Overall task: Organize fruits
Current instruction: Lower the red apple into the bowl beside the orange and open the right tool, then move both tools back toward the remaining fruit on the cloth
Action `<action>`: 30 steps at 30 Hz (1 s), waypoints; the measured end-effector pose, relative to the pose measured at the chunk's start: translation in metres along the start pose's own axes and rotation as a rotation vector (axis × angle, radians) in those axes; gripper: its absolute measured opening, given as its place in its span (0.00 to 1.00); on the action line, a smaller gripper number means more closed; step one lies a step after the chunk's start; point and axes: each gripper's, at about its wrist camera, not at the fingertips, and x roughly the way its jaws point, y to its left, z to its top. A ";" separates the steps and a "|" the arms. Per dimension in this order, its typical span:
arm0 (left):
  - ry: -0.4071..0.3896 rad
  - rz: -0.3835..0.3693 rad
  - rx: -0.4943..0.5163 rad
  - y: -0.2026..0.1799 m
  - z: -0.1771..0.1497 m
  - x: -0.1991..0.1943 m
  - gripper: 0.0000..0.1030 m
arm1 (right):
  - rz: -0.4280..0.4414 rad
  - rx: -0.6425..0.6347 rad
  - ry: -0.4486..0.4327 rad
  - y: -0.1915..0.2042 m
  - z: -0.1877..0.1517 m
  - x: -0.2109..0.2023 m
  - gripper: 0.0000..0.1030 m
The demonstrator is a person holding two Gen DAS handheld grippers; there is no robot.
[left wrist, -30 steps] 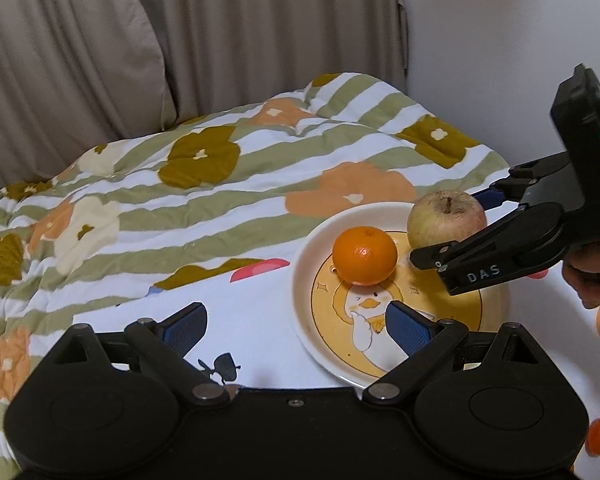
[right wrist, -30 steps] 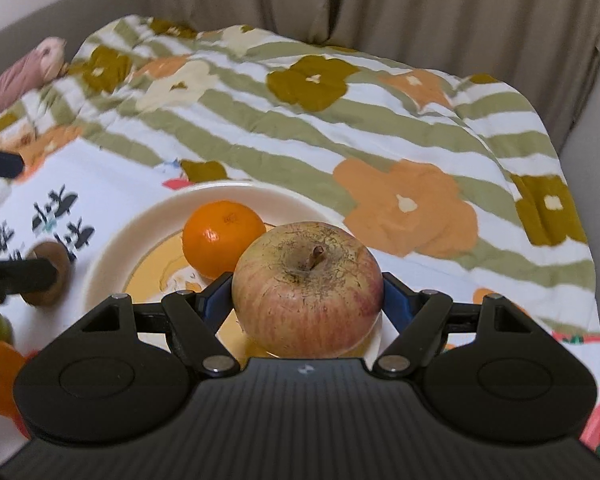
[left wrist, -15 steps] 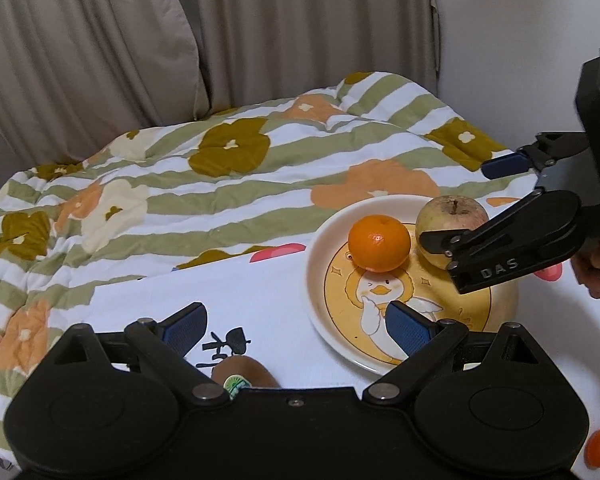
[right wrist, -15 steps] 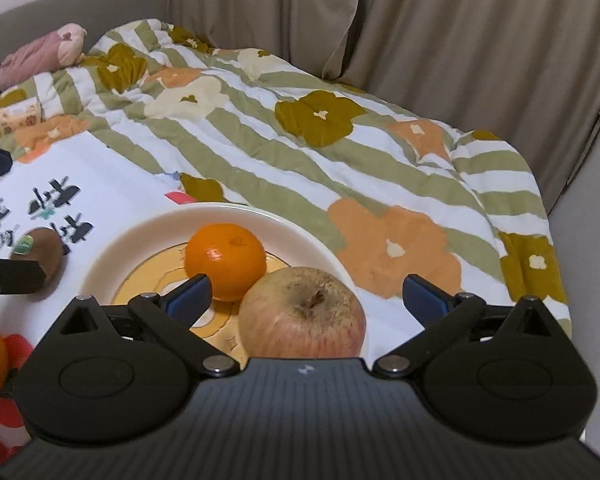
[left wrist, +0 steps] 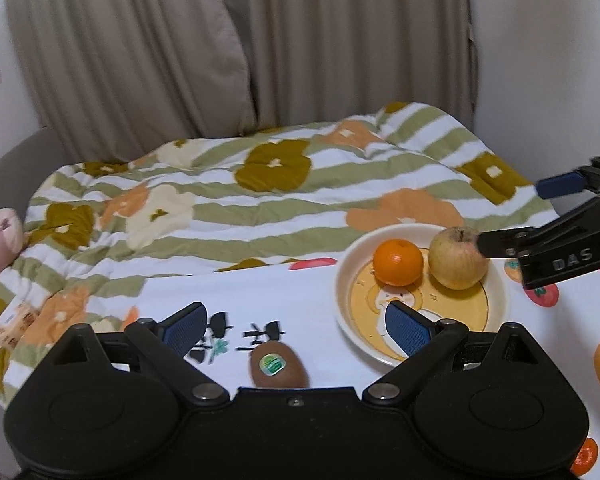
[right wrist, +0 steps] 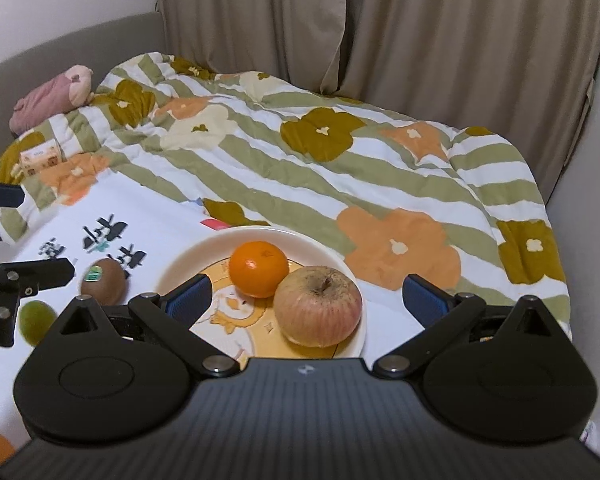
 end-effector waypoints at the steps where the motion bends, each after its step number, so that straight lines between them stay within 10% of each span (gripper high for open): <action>1: -0.007 0.011 -0.009 0.002 -0.002 -0.007 0.95 | -0.003 0.002 0.002 0.001 0.000 -0.005 1.00; 15: -0.037 0.099 -0.097 0.040 -0.033 -0.087 0.96 | -0.035 0.142 0.028 0.029 -0.026 -0.088 1.00; 30: -0.029 -0.101 0.039 0.093 -0.075 -0.073 0.95 | -0.058 0.319 -0.006 0.122 -0.054 -0.116 1.00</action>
